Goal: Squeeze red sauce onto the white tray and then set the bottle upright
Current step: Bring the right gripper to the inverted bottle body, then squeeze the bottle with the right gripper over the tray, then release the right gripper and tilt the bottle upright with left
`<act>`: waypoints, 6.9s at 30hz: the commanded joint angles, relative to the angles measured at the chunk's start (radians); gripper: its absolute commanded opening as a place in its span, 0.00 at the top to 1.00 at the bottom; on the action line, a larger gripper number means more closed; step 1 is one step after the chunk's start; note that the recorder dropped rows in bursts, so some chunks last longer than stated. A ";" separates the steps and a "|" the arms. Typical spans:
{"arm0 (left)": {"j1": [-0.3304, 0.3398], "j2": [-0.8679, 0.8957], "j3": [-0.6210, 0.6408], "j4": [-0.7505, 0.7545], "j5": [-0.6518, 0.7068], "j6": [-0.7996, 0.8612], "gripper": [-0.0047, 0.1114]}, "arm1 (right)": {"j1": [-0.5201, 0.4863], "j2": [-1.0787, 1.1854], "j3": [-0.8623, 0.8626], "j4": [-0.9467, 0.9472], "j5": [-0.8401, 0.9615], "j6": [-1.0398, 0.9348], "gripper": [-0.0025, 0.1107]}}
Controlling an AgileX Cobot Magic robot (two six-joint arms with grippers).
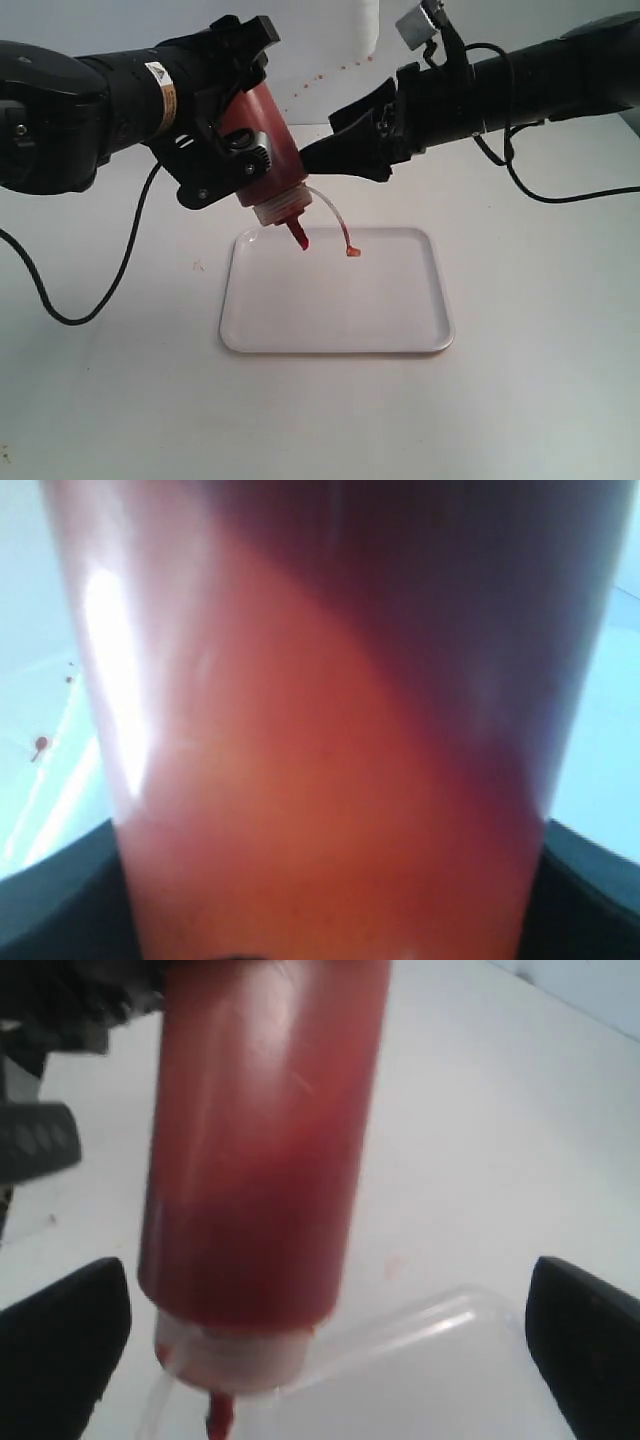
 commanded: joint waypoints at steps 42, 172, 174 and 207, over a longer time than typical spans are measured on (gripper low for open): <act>-0.015 -0.010 -0.017 -0.006 -0.066 0.052 0.96 | 0.138 0.084 -0.005 0.175 -0.123 -0.173 0.17; -0.015 -0.010 -0.017 -0.006 -0.066 0.052 0.96 | 0.134 0.091 -0.005 0.127 -0.071 -0.278 0.98; -0.015 -0.010 -0.017 -0.006 -0.066 0.052 0.96 | 0.134 0.091 -0.005 0.127 -0.071 -0.278 0.98; -0.015 -0.010 -0.013 -0.006 0.011 0.046 0.96 | 0.125 0.089 -0.005 0.146 -0.080 -0.261 0.05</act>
